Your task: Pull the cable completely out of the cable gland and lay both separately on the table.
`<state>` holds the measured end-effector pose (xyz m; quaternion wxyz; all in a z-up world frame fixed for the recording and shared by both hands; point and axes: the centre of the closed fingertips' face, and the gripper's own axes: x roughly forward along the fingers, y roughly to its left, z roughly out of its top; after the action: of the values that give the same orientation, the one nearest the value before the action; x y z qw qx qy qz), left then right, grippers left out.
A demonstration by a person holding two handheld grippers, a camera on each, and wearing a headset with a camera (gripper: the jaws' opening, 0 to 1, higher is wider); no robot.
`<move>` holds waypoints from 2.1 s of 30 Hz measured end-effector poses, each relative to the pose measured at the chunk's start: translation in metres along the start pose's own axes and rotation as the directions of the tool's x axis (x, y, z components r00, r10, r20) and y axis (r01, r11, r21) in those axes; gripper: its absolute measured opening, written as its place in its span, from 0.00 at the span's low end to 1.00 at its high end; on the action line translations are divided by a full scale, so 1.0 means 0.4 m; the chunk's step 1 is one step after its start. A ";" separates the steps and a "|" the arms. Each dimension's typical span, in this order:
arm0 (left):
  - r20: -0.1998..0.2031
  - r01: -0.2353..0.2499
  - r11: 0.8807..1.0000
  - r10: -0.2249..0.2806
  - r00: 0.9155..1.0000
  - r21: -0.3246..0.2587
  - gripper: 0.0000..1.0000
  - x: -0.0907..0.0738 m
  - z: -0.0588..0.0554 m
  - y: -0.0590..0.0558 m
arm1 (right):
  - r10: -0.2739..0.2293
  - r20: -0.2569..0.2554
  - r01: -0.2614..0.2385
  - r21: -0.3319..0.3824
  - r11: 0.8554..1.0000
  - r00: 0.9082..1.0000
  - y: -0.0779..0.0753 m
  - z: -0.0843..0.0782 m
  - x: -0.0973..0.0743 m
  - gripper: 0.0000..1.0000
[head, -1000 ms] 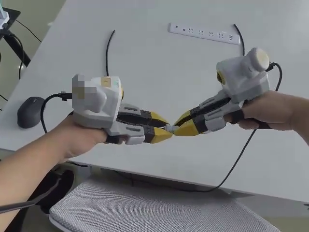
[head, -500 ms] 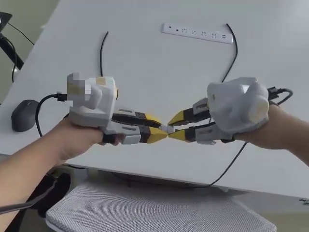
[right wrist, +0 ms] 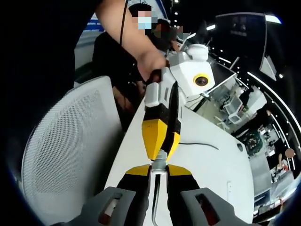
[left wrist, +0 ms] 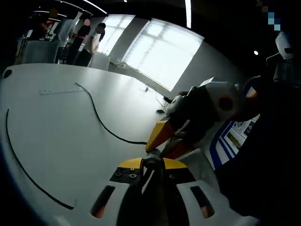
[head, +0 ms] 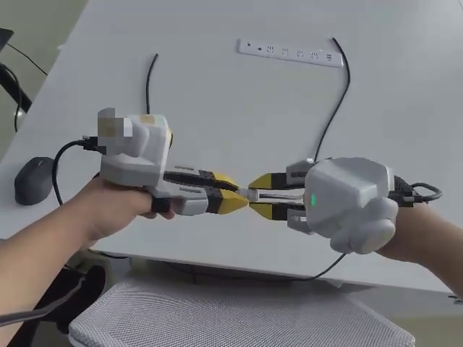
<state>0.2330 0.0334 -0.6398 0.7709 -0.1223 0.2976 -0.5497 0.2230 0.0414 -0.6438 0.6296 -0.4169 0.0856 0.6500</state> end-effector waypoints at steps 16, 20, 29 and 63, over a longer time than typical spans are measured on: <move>-0.001 -0.018 0.993 0.018 1.000 0.119 0.15 0.001 0.011 -0.006 | 0.065 0.111 -0.099 0.331 0.938 0.992 -0.009 0.008 -0.031 0.18; -0.008 -0.031 0.985 0.033 0.999 0.172 0.15 0.005 0.005 -0.005 | 0.068 0.210 -0.182 0.592 0.785 0.975 -0.046 0.004 -0.058 0.30; -0.028 -0.027 0.952 0.037 0.999 0.305 0.15 0.018 -0.001 -0.020 | 0.232 0.478 -0.528 0.807 0.264 0.847 -0.063 -0.025 -0.062 0.28; -0.055 -0.010 0.929 0.033 0.998 0.369 0.15 0.016 0.015 -0.030 | 0.393 0.515 -0.617 0.763 0.195 0.762 0.006 -0.002 -0.027 0.08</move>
<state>0.2285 0.0225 -0.6310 0.7769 0.0444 0.2134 -0.5907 0.2197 0.0324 -0.6381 0.5030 0.1171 0.4905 0.7019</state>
